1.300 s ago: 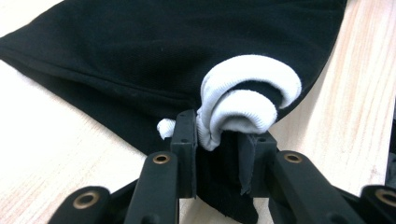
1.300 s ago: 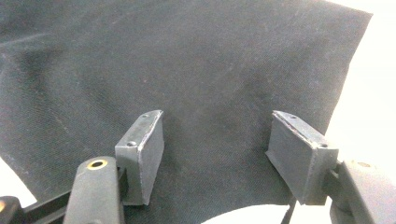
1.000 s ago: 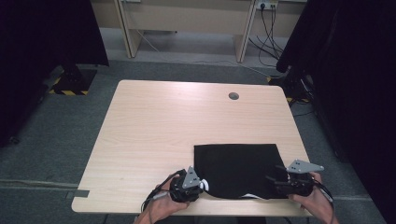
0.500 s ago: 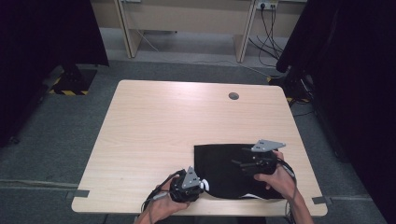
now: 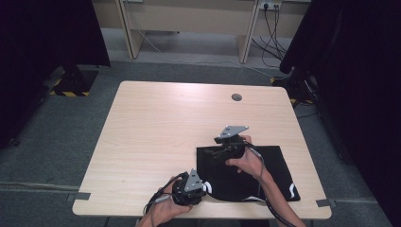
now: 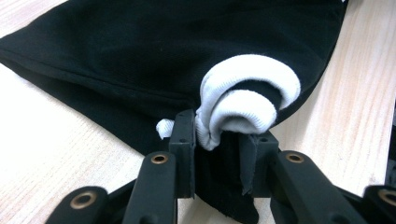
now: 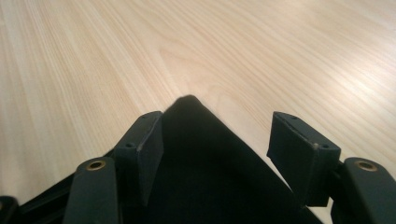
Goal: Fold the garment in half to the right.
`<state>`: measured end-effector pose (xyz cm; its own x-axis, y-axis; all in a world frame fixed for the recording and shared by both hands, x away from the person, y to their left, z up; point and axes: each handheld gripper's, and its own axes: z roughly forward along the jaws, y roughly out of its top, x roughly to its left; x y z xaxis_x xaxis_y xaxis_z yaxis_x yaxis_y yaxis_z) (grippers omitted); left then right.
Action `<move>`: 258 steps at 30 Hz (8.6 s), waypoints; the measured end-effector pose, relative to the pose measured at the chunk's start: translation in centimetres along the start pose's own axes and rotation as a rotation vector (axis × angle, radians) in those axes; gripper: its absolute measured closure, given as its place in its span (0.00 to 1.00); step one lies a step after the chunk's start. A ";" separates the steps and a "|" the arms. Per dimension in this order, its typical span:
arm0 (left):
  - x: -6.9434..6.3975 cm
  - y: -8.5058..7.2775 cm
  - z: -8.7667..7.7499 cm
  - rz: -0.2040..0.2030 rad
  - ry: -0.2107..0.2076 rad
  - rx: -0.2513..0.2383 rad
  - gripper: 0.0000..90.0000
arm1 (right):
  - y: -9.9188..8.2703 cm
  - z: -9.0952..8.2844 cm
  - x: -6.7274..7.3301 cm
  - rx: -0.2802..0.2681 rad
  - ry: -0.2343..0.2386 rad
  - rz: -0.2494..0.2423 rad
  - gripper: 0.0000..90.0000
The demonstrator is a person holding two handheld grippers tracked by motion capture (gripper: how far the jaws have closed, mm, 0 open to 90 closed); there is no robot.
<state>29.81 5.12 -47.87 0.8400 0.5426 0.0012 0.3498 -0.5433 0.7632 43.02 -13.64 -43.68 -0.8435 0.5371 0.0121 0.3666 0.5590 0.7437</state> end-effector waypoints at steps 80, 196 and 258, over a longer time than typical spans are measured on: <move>-5.4 14.1 7.3 0.286 -0.153 -0.046 0.68 | -8.3 -13.2 -8.5 -0.203 -0.100 0.184 0.71; 4.0 2.8 3.9 -0.133 0.078 0.018 0.11 | -5.1 -4.3 2.2 0.062 -0.052 -0.015 0.56; 6.0 -2.0 -1.5 -0.119 0.118 0.037 0.09 | -8.7 -9.7 -0.1 -0.042 -0.157 0.130 0.30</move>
<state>33.51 10.46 -48.44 0.7378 0.6749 -0.0104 0.4611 -0.4928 0.7379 36.07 -24.66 -43.71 -0.7175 0.6966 0.0084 0.4493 0.4535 0.7698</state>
